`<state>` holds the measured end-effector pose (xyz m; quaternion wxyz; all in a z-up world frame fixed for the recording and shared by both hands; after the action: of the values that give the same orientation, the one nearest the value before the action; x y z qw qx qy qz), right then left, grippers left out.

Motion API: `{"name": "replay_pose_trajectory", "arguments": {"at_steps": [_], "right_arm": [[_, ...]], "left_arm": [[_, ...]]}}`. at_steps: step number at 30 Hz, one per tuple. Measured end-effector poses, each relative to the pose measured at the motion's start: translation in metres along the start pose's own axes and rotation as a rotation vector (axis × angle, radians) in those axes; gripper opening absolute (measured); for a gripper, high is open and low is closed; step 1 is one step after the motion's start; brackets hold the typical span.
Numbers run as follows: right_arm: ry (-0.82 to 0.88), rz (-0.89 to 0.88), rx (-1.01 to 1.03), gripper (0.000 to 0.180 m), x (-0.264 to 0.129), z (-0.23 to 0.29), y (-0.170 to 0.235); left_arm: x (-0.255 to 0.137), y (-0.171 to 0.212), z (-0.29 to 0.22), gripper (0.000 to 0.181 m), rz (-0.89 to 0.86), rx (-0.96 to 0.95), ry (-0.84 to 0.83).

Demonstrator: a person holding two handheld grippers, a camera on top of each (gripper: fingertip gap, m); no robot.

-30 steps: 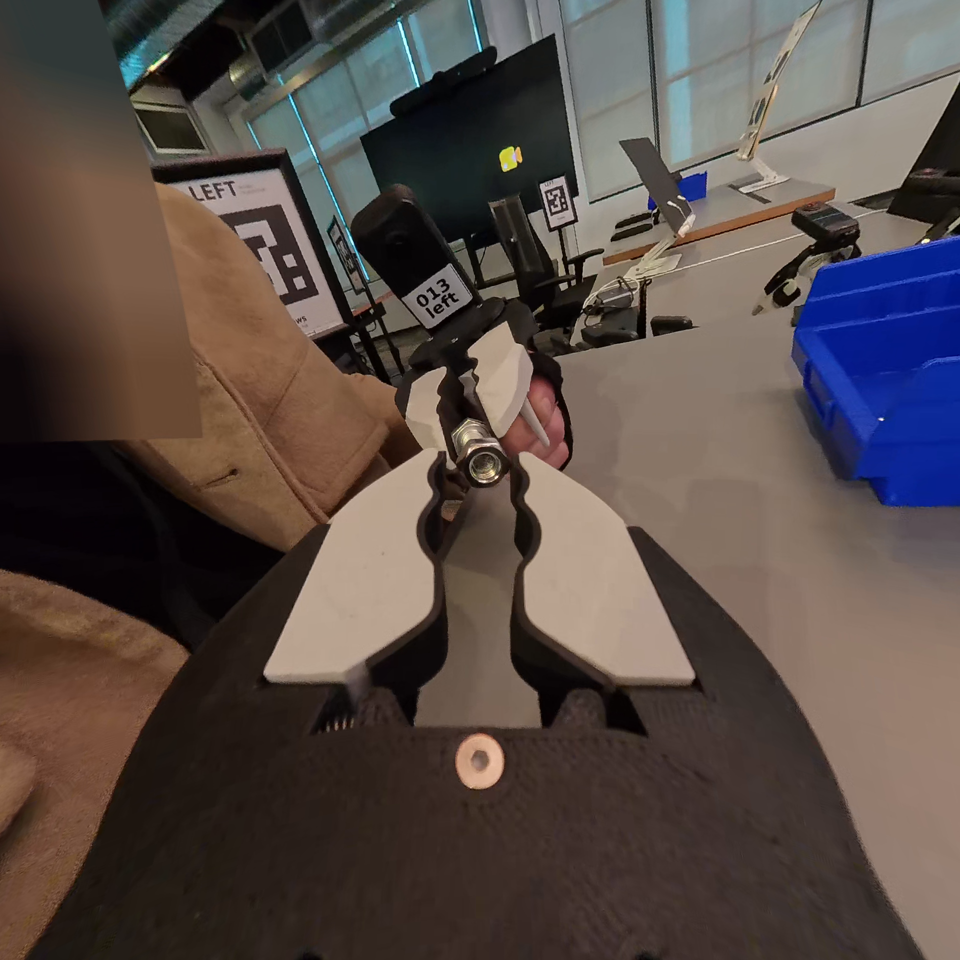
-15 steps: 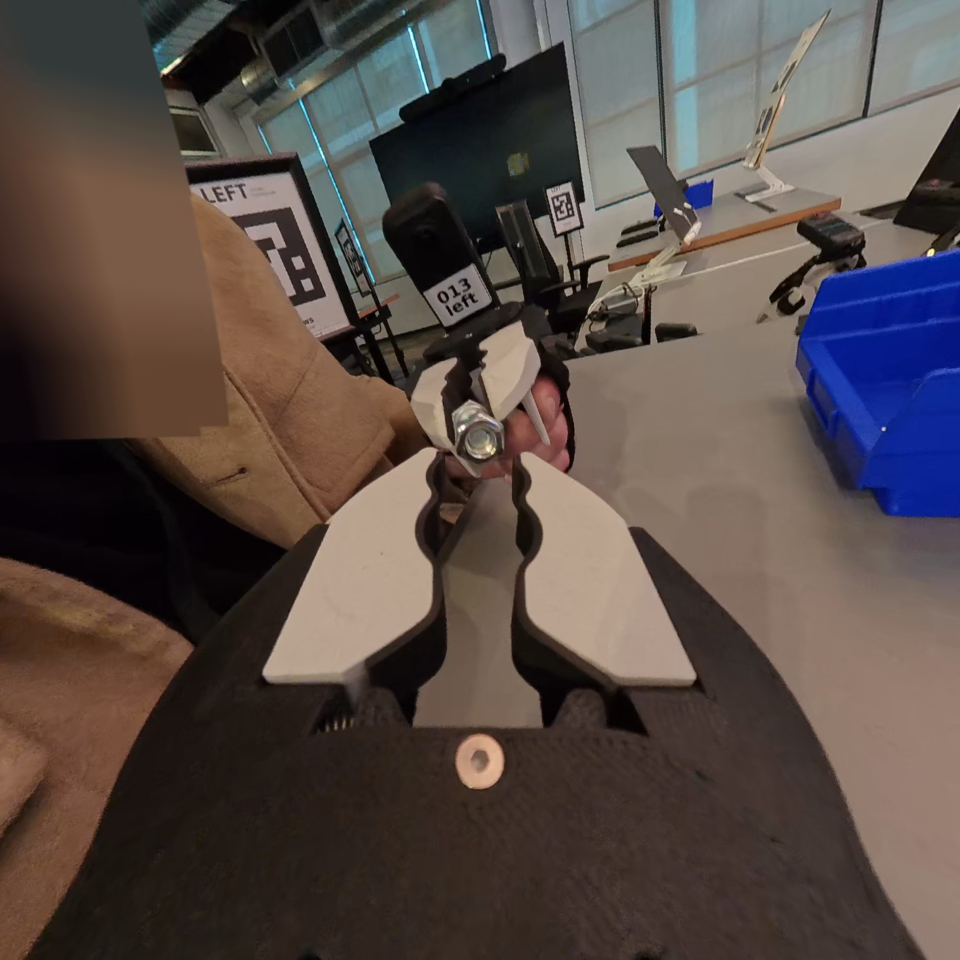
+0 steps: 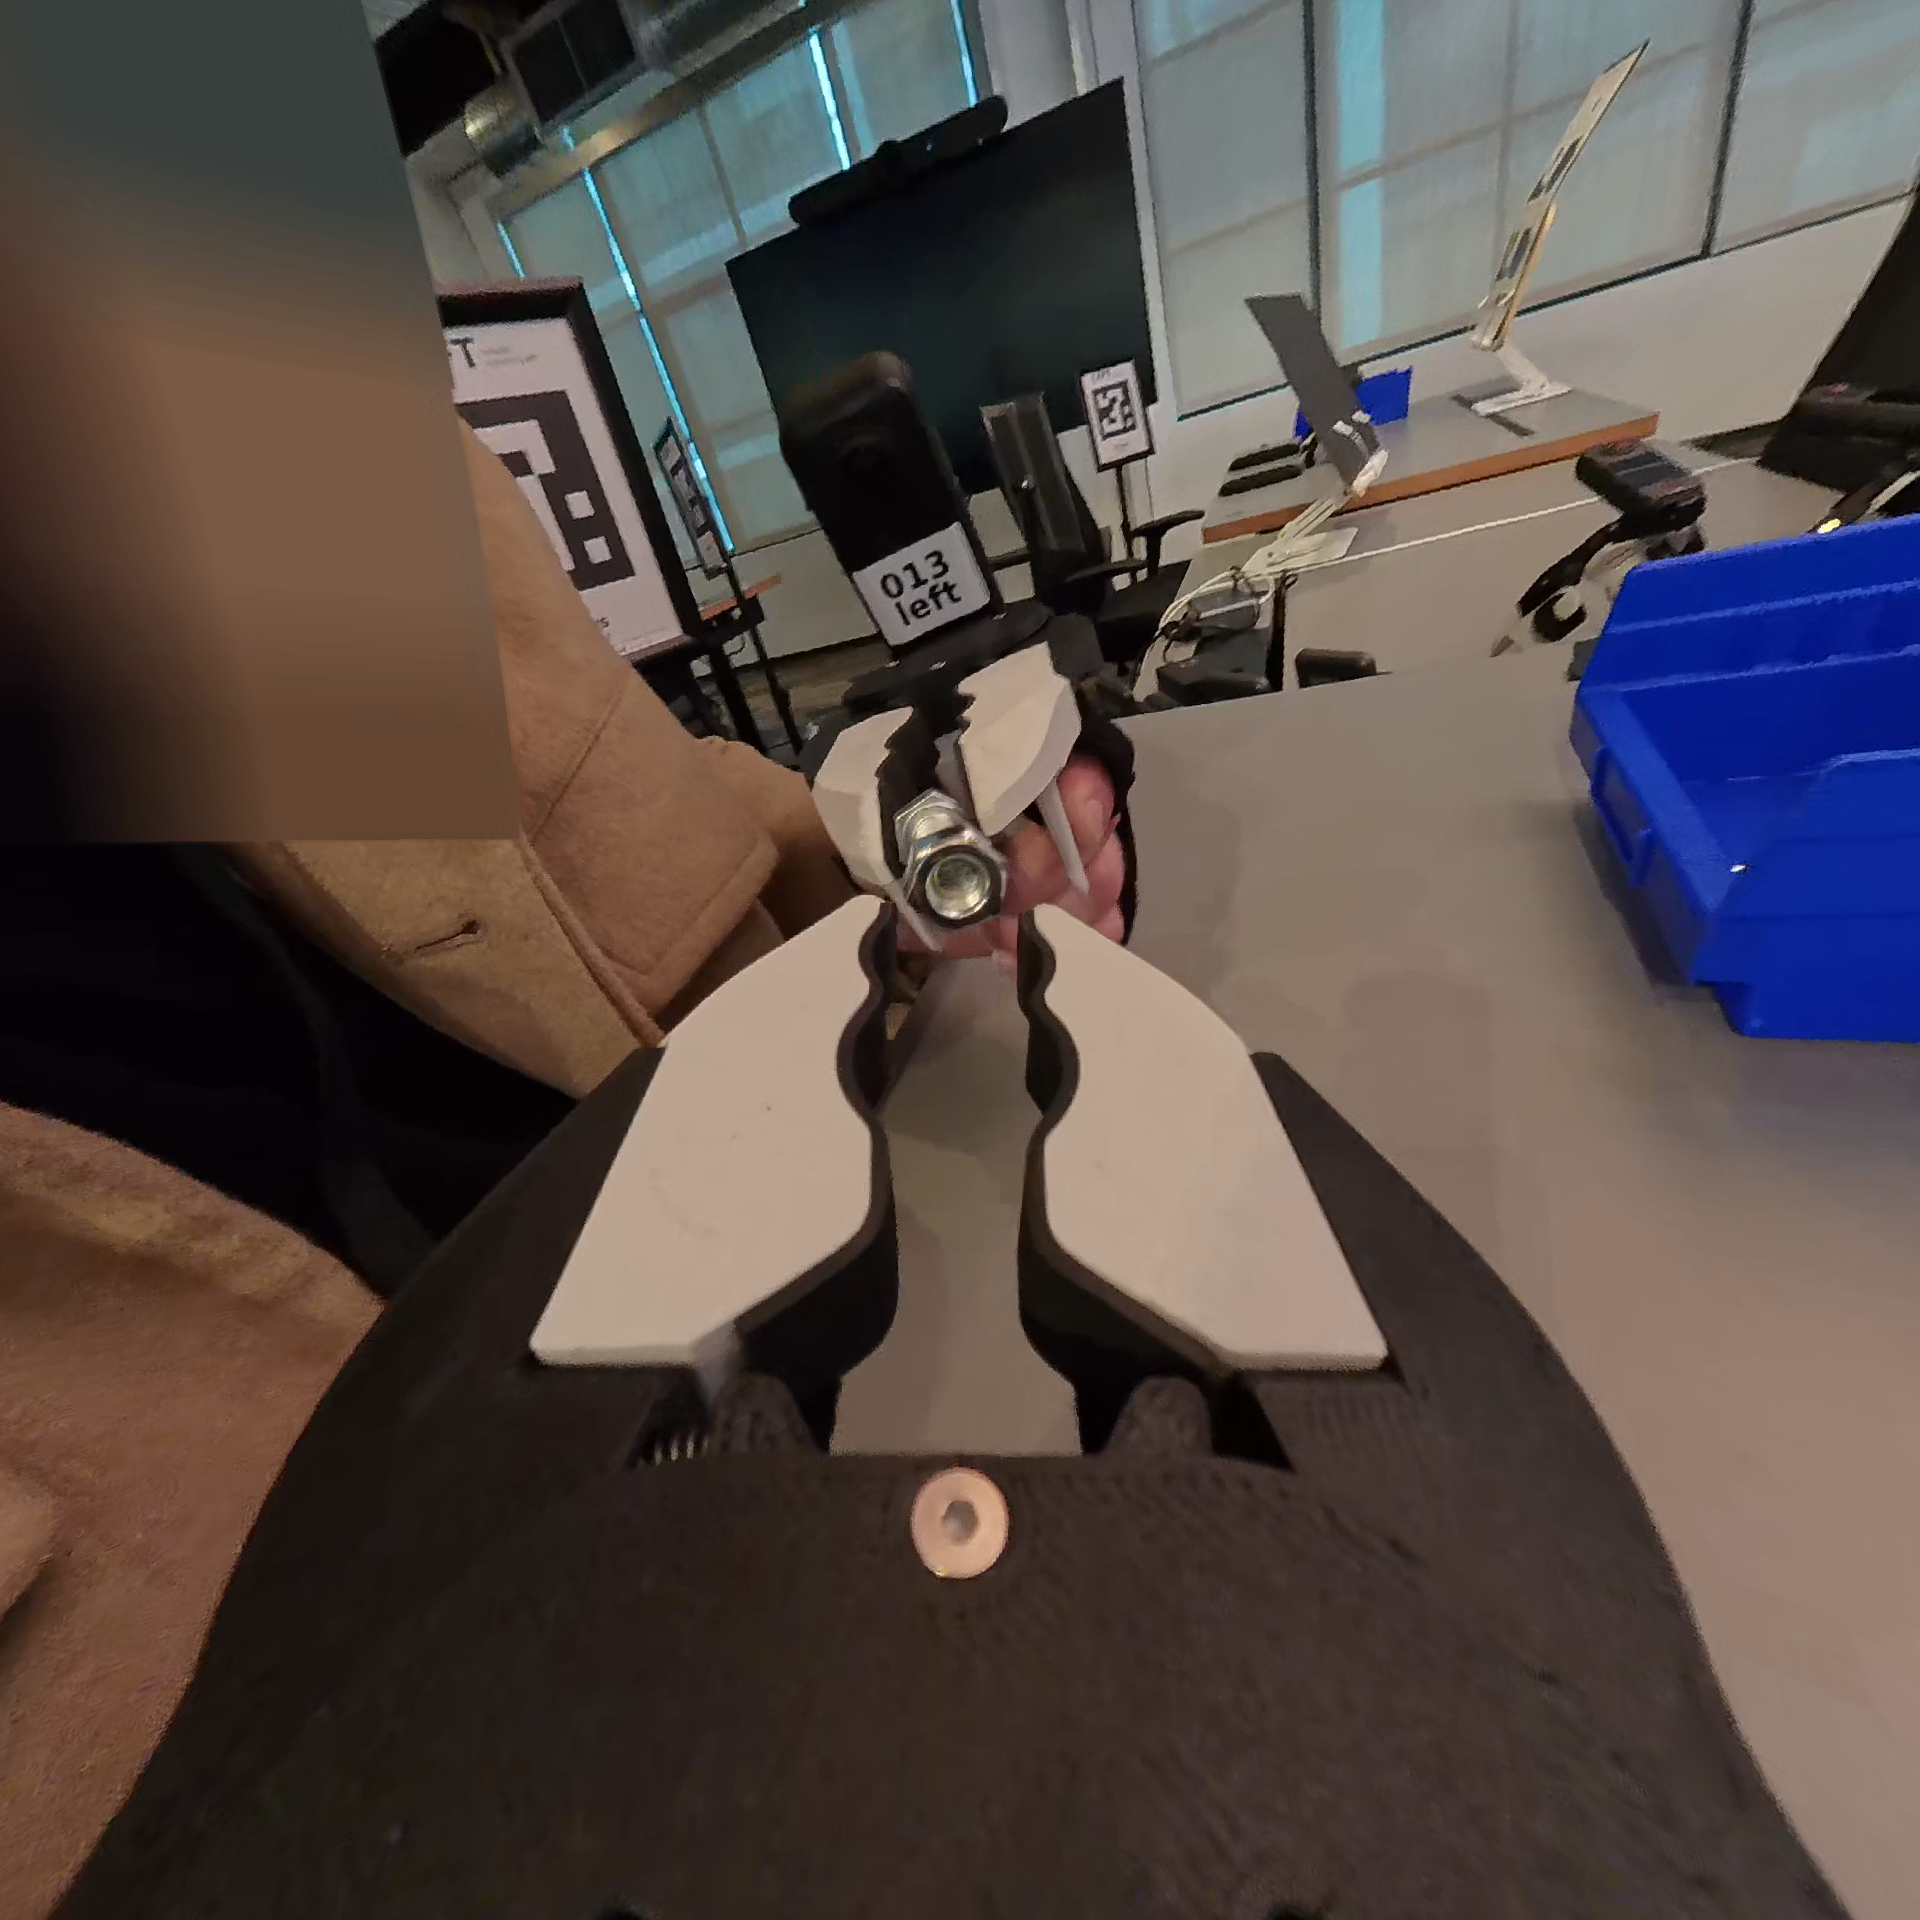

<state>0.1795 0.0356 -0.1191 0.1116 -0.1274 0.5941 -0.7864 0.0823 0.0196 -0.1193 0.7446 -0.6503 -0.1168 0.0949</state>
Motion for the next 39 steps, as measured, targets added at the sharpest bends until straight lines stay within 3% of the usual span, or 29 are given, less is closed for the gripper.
{"name": "replay_pose_trajectory", "arguments": {"at_steps": [4, 10, 17, 25, 30, 36, 39], "right_arm": [[0.002, -0.038, -0.040, 0.023, 0.000, 0.003, -0.006], [-0.034, 0.065, -0.023, 0.018, 0.008, 0.006, 0.008], [0.019, -0.052, -0.080, 0.026, 0.001, 0.004, -0.010], [-0.013, 0.063, -0.053, 0.022, 0.008, 0.005, 0.006], [0.021, -0.056, -0.106, 0.026, 0.000, 0.004, -0.011], [-0.057, 0.048, -0.064, 0.018, 0.009, 0.010, 0.006], [-0.002, 0.082, -0.078, 0.024, 0.010, 0.004, 0.008]], "left_arm": [[0.001, 0.002, -0.001, 0.018, 0.000, -0.014, 0.013], [-0.002, -0.001, 0.005, 0.018, -0.021, -0.048, 0.004], [0.000, 0.000, 0.001, 0.018, -0.017, -0.061, 0.031], [-0.001, -0.002, 0.002, 0.018, -0.031, -0.073, 0.024], [0.001, 0.000, 0.000, 0.018, -0.023, -0.077, 0.040], [-0.001, -0.003, 0.002, 0.018, -0.034, -0.078, 0.024], [-0.002, -0.003, 0.004, 0.018, -0.039, -0.090, 0.027]]}}
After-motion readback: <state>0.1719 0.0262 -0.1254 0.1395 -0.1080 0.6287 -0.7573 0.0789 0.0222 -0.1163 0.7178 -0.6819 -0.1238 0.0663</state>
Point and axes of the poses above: each gripper's, where its closed fingertips meet, x out along the fingers, y out of its underside, z = x × y across the jaws, the point moved 4 cm from there along -x, back along the fingers, and after that the axes turned 12 degrees about -y, right-handed, at the moved point
